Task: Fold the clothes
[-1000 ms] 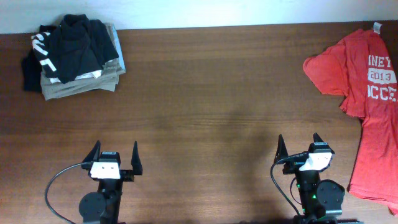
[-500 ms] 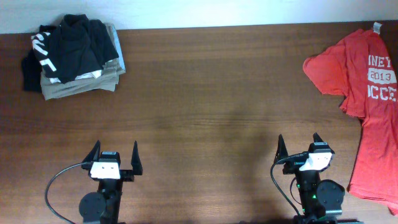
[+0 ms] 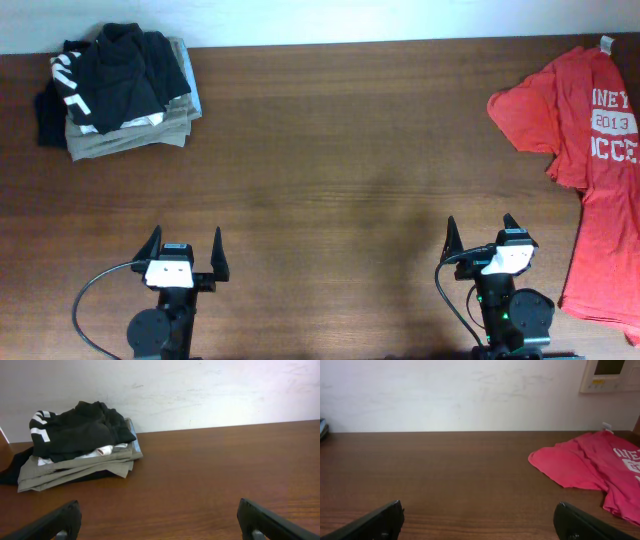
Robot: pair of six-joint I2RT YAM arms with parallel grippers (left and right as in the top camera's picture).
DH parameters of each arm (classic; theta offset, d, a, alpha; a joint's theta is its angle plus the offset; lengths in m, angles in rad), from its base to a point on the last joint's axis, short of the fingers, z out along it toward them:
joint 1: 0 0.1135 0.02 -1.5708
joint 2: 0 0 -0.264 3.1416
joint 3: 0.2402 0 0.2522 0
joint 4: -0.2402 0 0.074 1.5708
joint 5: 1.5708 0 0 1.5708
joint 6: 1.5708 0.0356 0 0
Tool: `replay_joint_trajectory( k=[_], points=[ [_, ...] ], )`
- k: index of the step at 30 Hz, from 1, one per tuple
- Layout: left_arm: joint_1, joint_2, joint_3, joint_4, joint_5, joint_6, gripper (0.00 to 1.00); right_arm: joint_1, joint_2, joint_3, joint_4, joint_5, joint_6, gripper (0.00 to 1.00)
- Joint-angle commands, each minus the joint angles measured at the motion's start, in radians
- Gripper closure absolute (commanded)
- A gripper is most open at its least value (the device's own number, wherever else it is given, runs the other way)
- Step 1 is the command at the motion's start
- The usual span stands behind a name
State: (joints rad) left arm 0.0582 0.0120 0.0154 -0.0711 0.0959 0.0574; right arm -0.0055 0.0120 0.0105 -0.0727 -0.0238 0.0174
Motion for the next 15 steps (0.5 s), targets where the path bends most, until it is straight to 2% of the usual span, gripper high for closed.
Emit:
replay_joint_trajectory(
  k=[1, 13, 15],
  points=[
    [-0.003, -0.005, -0.006, -0.001, -0.006, 0.012, 0.01, 0.005, -0.006, -0.005, -0.005, -0.009, -0.006, 0.01],
    [-0.003, -0.005, -0.006, -0.001, -0.006, 0.012, 0.01, 0.005, -0.006, -0.005, -0.001, 0.012, -0.006, 0.01],
    [-0.003, -0.005, -0.006, -0.002, -0.006, 0.012, 0.01, 0.005, -0.006, -0.005, 0.005, -0.09, 0.027, 0.01]
  ],
)
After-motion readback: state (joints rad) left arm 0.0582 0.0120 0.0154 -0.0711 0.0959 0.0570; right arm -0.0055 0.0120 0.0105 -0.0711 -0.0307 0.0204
